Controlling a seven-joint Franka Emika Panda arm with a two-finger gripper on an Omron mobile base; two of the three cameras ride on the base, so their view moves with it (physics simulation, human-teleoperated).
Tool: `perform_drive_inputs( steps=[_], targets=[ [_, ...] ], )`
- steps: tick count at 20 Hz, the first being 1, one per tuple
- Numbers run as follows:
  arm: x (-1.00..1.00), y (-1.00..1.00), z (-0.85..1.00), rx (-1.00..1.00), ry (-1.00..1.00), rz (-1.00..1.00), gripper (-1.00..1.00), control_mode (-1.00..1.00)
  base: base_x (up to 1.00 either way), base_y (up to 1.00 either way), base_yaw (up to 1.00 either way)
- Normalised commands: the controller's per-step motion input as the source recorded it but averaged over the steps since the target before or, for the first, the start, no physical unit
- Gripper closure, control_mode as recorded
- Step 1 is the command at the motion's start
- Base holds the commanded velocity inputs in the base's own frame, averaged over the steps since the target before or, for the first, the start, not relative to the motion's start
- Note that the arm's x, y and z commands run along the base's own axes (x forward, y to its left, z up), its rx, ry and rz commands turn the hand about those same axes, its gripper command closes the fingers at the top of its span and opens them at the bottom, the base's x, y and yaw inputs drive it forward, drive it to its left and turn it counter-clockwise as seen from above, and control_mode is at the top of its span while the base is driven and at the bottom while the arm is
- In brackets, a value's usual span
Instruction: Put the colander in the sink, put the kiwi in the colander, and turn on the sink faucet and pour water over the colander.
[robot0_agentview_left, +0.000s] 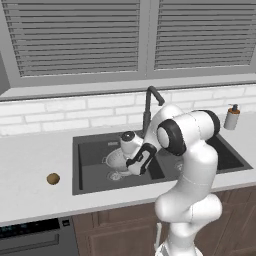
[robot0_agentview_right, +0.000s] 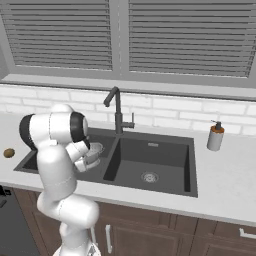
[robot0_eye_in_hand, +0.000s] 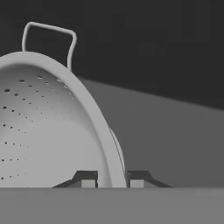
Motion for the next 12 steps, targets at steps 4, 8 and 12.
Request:
perform_drive_inputs(
  steps=[4, 8, 12],
  targets=[
    [0.15, 0.21, -0.50, 0.02, 0.00, 0.00, 1.00, -1.00, 0.00, 0.00, 0.00],
    [0.31, 0.29, -0.43, 0.02, -0.06, 0.00, 1.00, -1.00, 0.00, 0.00, 0.00],
    [0.40, 0.17, -0.48, 0.00, -0.08, -0.01, 1.00, -1.00, 0.00, 0.00, 0.00]
  ],
)
